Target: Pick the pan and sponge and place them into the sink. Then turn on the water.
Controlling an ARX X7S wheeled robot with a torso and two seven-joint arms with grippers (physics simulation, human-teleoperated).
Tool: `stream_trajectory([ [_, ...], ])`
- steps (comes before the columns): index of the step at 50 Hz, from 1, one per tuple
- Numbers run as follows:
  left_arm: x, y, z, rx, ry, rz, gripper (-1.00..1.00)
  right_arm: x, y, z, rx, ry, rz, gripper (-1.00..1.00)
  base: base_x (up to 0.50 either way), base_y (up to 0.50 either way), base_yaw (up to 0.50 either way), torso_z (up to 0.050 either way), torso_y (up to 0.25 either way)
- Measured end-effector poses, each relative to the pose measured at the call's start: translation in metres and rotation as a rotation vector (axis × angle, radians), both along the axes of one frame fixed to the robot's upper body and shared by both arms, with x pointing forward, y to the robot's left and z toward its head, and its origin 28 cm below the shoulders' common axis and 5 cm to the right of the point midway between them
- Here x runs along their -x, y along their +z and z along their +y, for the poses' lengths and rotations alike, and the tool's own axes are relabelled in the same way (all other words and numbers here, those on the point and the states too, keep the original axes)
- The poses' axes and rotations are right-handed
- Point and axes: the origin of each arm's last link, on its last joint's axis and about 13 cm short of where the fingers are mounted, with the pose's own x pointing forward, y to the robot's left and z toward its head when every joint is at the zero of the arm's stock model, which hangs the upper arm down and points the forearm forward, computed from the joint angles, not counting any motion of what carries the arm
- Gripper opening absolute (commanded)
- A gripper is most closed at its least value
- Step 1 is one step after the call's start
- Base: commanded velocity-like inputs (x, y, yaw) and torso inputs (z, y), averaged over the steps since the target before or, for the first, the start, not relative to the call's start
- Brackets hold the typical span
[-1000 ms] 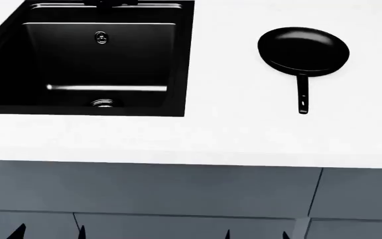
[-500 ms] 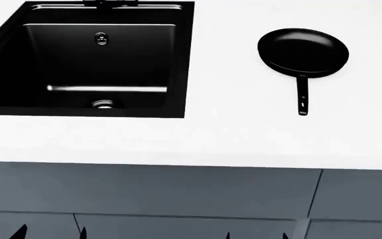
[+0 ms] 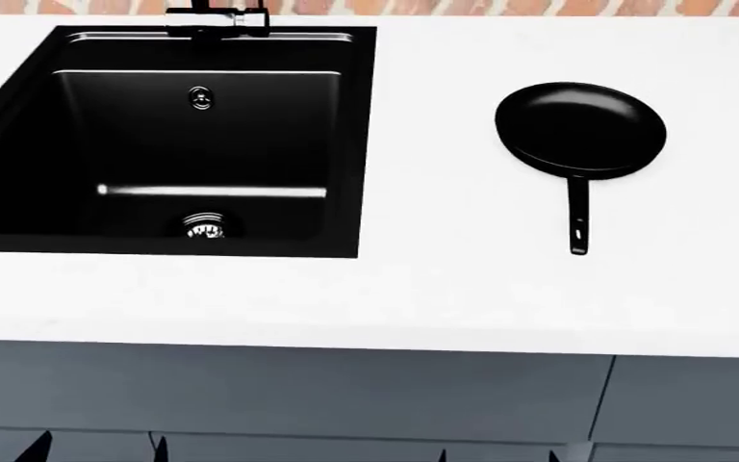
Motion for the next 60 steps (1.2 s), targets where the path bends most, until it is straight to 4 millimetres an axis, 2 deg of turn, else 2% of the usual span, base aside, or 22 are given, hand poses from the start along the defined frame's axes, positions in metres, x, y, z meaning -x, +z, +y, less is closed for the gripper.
stream_trajectory([
  [10,0.0,-0.001,0.001,0.003,-0.003,0.003,1.0,0.0,0.0,0.0,0.002,-0.003,0.004,1.0,0.0,0.0,0.0,0.05,0.0],
  [29,-0.001,0.001,0.0,0.002,-0.001,0.02,1.0,-0.002,-0.001,0.0,-0.006,-0.005,0.011,1.0,0.0,0.0,0.0,0.0,0.0],
  [34,-0.004,0.007,-0.002,0.006,-0.007,0.024,1.0,-0.007,0.007,0.001,-0.032,-0.001,-0.007,1.0,0.0,0.0,0.0,0.0,0.0],
  [40,-0.015,0.032,-0.005,0.031,-0.013,0.013,1.0,-0.015,0.034,-0.003,-0.028,-0.026,-0.052,1.0,0.0,0.0,0.0,0.0,0.0],
  [48,-0.028,0.078,-0.004,0.06,-0.033,-0.011,1.0,-0.023,0.088,-0.015,-0.012,-0.051,-0.096,1.0,0.0,0.0,0.0,0.0,0.0],
  [60,-0.049,0.15,0.014,0.045,-0.07,-0.019,1.0,-0.024,0.174,-0.051,0.048,-0.071,-0.107,1.0,0.0,0.0,0.0,0.0,0.0],
])
